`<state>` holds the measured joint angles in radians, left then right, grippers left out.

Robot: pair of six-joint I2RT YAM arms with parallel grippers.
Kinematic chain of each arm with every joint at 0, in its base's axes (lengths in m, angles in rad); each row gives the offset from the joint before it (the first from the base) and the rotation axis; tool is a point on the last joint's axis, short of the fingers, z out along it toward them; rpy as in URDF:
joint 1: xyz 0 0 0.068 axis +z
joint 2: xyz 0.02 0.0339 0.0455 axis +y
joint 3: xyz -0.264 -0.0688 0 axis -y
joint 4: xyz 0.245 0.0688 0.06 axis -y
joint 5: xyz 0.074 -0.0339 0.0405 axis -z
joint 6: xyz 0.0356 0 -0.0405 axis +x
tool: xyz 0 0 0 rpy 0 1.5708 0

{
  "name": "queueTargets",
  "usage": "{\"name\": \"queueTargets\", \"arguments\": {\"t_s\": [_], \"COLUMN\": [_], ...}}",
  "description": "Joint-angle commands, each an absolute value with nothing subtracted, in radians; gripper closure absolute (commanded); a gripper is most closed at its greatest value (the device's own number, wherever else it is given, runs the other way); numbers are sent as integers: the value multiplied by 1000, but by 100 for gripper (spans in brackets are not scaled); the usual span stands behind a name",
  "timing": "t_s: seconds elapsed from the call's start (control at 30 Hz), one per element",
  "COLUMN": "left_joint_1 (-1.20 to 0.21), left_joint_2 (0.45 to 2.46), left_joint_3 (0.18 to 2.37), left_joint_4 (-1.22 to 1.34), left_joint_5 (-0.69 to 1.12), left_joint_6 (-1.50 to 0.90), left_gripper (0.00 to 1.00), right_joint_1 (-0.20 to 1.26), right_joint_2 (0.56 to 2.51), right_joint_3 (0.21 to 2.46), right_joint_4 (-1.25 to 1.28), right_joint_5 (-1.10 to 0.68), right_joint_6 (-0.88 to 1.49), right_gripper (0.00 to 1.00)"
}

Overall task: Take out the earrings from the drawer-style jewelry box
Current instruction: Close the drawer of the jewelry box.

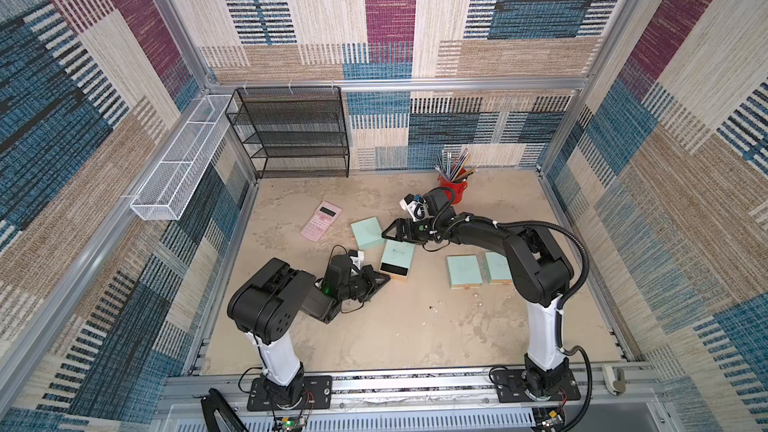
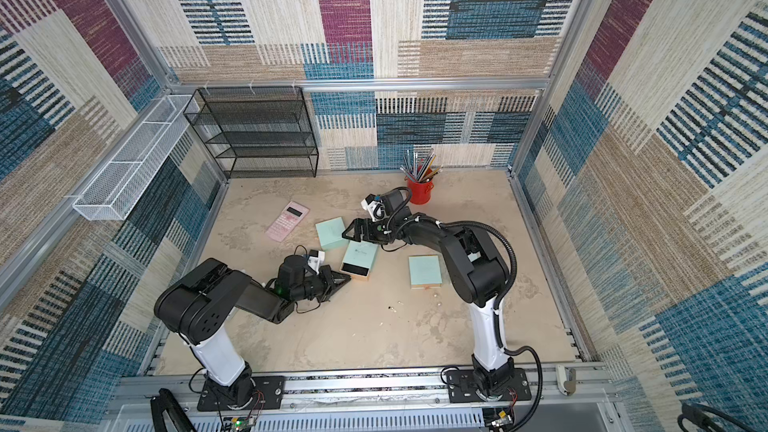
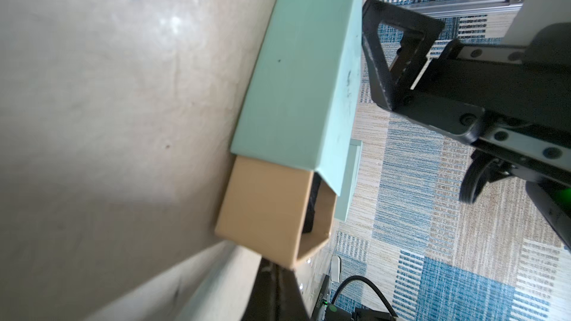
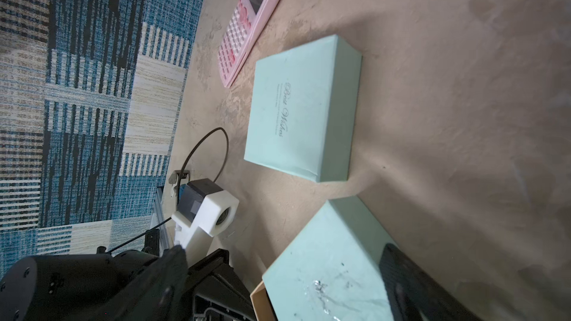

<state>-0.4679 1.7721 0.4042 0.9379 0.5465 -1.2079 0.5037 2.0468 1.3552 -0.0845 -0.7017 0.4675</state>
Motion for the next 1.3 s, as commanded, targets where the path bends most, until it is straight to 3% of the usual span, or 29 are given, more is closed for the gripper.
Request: {"name": "queueTargets", "arguments": {"t_s": [0.0, 0.8, 1.27], "left_joint_1": [-472, -512, -520], "left_joint_2": [1775, 1866, 1636], "left_joint_3": [422, 524, 436], "left_joint_4": [964, 972, 800], "left_joint_5": [537, 476, 474], "left_joint_6": [-1210, -1174, -1117], "left_gripper": [100, 100, 100], "right_joint_1": [505, 523, 519], "right_joint_2": [2040, 2023, 2034], "right_joint_3": [1344, 1316, 1419], "right_joint_4": [-60, -60, -109], "right_joint_5": [-740, -743, -647], "right_joint_6": [479, 496, 504], "right_gripper": [1, 1, 1]}}
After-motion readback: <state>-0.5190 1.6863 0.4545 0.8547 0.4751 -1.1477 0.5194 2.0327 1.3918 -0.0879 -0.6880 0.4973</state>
